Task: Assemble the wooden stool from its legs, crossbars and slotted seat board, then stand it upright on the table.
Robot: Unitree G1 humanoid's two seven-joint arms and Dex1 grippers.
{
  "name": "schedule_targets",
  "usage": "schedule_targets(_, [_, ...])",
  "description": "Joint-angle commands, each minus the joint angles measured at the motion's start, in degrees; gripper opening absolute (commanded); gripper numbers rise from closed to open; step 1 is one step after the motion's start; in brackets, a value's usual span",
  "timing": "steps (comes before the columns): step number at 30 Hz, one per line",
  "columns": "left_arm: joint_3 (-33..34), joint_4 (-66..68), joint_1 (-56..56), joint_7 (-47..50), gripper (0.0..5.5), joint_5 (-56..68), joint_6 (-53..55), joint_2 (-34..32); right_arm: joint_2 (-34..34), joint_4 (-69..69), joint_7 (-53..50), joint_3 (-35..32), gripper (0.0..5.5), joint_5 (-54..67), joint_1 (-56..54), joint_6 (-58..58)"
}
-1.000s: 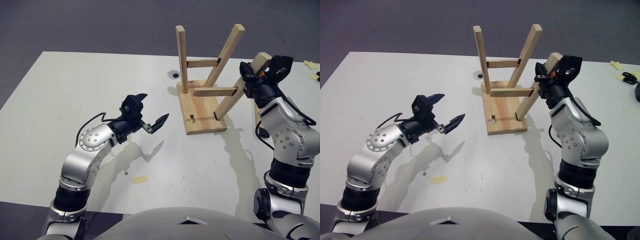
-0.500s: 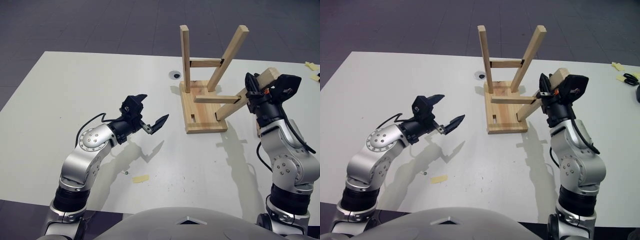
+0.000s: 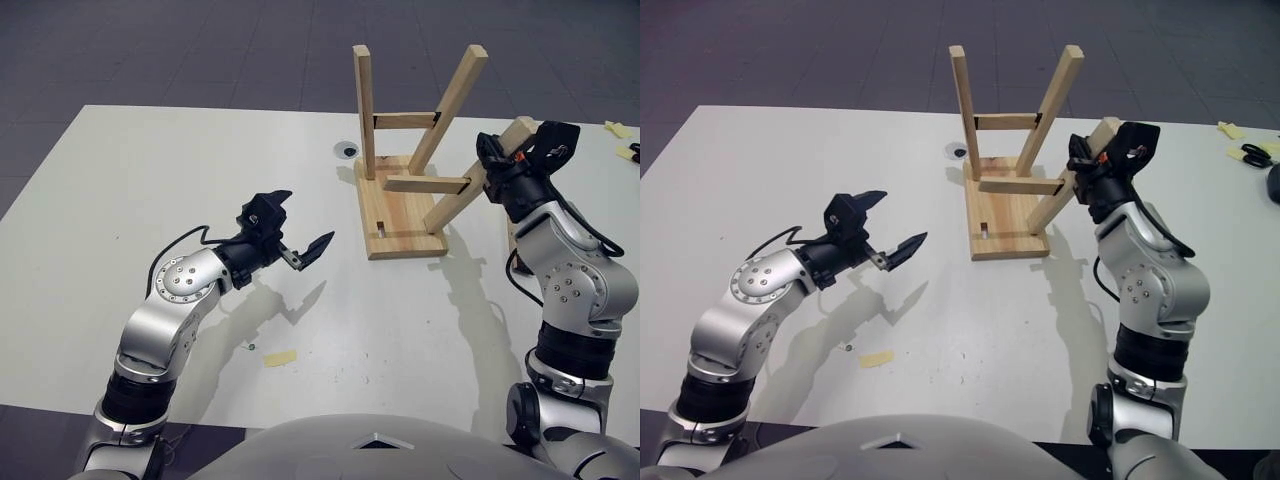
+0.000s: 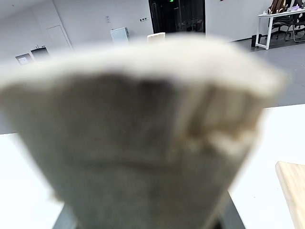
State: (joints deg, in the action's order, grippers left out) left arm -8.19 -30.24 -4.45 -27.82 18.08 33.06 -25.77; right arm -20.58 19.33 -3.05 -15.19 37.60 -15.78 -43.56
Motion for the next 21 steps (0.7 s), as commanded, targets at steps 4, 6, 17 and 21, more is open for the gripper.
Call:
schedule_targets(4, [-0.3, -0.7, -0.4, 0.2, 5.4, -1.3, 0.4, -0.6, 2.3, -6.9, -1.1, 4.1, 1.37, -1.9, 8.8, -9.7])
schedule_targets(6, [-0.4, -0.5, -0.2, 0.1, 5.4, -1.4, 0.3, -0.7, 1.9, -8.5, 0.4, 3.9, 1.58, -3.8, 6.3, -4.6])
schedule_targets(17, [-0.5, 0.5, -0.6, -0.4, 5.4, -1.6, 0.2, -0.3, 3.2, -12.5, 6.6, -1.7, 3.16, -1.8, -7.9, 5.6])
schedule_targets(21, [-0.7, 0.3, -0.1, -0.4, 5.4, -1.4, 0.3, -0.1, 5.1, -10.6, 6.7, -5.9, 3.81, 4.2, -12.3, 5.9])
